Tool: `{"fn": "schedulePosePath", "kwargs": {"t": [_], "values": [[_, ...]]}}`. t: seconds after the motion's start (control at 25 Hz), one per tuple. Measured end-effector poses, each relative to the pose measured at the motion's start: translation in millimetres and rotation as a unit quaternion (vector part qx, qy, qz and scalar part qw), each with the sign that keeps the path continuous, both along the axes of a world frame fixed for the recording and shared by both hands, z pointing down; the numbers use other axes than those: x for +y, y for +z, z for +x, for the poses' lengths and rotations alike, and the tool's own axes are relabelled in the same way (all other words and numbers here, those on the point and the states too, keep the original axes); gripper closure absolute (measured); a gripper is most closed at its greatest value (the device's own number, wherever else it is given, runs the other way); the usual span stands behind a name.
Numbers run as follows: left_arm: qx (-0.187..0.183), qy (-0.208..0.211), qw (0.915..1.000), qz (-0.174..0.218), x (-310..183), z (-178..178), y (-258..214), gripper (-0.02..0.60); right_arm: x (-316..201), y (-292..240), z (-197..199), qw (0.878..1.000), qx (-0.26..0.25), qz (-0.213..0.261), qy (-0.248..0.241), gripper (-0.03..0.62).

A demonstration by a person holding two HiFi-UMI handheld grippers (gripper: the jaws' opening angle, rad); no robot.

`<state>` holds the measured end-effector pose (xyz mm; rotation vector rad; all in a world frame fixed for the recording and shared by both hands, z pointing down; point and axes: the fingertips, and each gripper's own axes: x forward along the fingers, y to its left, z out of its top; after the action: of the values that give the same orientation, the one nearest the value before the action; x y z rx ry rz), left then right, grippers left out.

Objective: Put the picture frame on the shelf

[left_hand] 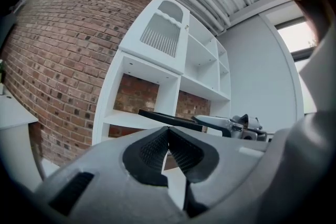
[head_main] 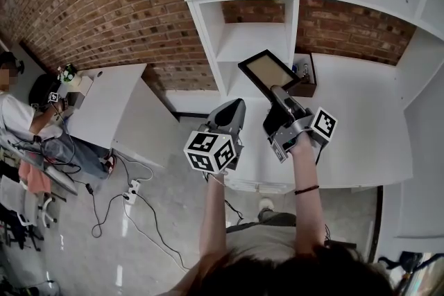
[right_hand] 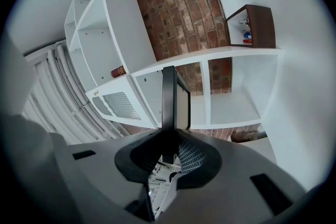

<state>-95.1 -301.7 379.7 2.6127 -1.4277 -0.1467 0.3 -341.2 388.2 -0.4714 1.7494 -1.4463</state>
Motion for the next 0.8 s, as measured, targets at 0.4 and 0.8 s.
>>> {"fn": "schedulePosePath", "kwargs": {"t": [0.4, 0.8], "values": [[-0.003, -0.019, 0.9998, -0.001, -31, -2, 3, 0.571, -37, 2, -2, 1.0, -0.006, -0.002, -0.014, 0.523], [-0.001, -0.056, 0.9984, 0.003, -52, -16, 2, 0.571, -69, -1, -11, 0.999, -0.009, 0.003, -0.036, 0.523]]}}
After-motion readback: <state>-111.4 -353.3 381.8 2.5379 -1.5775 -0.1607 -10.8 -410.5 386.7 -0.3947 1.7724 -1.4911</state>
